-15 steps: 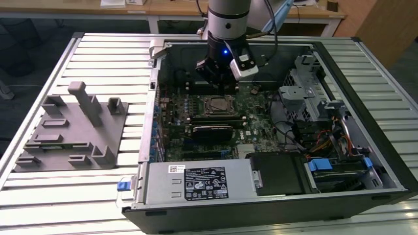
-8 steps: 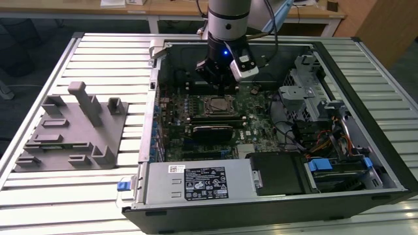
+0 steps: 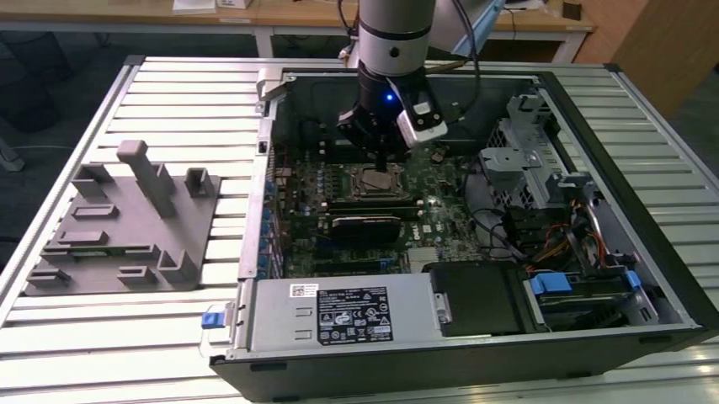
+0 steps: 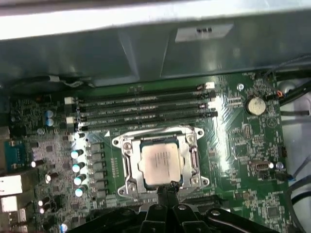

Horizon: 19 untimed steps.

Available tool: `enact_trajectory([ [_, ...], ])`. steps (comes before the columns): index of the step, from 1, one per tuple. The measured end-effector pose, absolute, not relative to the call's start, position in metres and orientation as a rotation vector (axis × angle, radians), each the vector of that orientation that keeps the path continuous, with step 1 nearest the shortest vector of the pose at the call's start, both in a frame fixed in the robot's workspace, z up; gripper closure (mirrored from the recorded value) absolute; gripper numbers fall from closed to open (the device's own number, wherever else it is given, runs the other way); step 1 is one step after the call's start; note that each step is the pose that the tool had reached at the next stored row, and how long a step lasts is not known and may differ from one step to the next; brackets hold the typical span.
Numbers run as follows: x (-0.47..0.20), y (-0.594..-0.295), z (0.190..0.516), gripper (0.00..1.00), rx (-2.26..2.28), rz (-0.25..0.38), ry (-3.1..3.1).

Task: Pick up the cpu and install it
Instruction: 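Install the second cpu locking lever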

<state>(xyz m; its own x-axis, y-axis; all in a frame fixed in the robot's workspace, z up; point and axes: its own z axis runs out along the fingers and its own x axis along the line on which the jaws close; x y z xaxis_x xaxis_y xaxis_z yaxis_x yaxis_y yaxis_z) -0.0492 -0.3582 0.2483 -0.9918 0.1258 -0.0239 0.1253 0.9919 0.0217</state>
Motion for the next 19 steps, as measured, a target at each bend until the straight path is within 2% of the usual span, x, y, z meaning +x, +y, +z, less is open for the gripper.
enact_trajectory([
  [11, -0.049, -0.383, 0.242, 0.89, 0.196, 0.043, 3.111],
  [19, -0.056, -0.387, 0.235, 0.89, 0.144, 0.069, 3.115],
])
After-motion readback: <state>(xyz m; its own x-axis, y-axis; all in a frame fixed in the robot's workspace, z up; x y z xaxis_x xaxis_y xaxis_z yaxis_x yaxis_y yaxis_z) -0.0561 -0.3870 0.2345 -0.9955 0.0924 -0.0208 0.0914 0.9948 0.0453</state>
